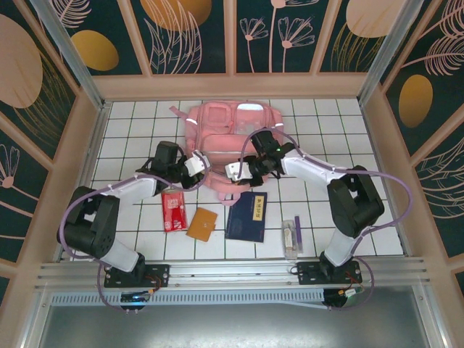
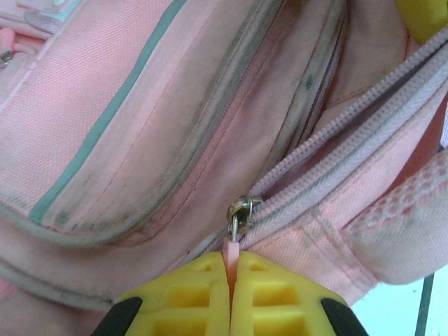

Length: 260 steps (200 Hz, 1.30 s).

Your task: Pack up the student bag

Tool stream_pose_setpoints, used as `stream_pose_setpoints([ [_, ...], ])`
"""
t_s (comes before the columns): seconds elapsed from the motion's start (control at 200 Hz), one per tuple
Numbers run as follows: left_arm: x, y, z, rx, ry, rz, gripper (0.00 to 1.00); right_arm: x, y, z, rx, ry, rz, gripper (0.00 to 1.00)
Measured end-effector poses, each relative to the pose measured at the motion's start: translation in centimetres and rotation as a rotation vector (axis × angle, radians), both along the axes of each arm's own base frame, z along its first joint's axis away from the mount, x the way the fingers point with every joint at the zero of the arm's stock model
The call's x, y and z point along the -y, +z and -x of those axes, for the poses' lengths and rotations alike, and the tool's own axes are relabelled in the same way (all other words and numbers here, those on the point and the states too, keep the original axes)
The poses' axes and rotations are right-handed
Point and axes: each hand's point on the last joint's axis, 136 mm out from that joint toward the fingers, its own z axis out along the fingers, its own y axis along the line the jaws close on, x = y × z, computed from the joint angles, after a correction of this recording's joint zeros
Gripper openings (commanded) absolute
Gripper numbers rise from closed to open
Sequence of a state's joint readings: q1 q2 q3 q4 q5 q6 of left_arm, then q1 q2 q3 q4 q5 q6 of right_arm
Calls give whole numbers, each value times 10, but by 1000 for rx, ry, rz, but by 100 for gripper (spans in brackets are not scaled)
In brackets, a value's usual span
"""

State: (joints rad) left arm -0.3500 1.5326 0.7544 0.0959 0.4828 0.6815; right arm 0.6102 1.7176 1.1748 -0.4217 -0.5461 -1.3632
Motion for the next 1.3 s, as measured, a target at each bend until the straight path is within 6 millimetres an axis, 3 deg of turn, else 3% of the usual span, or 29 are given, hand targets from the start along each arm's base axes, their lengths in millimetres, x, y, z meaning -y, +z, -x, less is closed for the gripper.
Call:
stream_pose_setpoints([
  [0.2, -35, 6, -17, 76, 162, -66, 0, 14, 8, -5, 44, -35, -20, 0],
  [0.27, -37, 9, -20, 85, 186, -51, 0, 14, 14, -11, 82, -50, -44, 0],
  [0.3, -38, 11, -21, 94, 193, -48, 0, 14, 16, -13, 89, -67, -53, 17],
  [0.35, -40, 13, -24, 106, 208, -54, 0, 12, 19, -18, 71, -121, -72, 31],
  [0.475, -54, 7, -27, 103, 267, -107, 0, 5, 39, -31, -59, -287, -170, 50],
  [0.5, -53, 7, -27, 105, 270, -106, 0, 2, 47, -33, -88, -305, -204, 60],
  [0.656, -40, 18, -10, 110, 270, -9, 0, -27, 106, -39, -261, -369, -424, 64],
  [0.736, -33, 24, -4, 98, 254, 51, 0, -40, 112, -38, -337, -412, -484, 61],
  [0.801, -27, 27, -1, 82, 240, 93, 0, -51, 103, -35, -415, -446, -498, 61],
  [1.061, -11, 34, 6, 41, 199, 170, 0, -78, 25, -22, -608, -520, -330, 58],
  [1.101, -11, 34, 7, 40, 198, 171, 0, -81, 19, -19, -624, -519, -297, 43],
  [1.141, -11, 34, 7, 40, 198, 170, 0, -84, 15, -18, -631, -513, -269, 15],
  [1.186, -11, 33, 6, 39, 201, 167, 0, -88, 12, -18, -629, -507, -237, 0],
  [1.301, -16, 28, 2, 42, 227, 144, 0, -93, 8, -23, -598, -495, -160, 0],
])
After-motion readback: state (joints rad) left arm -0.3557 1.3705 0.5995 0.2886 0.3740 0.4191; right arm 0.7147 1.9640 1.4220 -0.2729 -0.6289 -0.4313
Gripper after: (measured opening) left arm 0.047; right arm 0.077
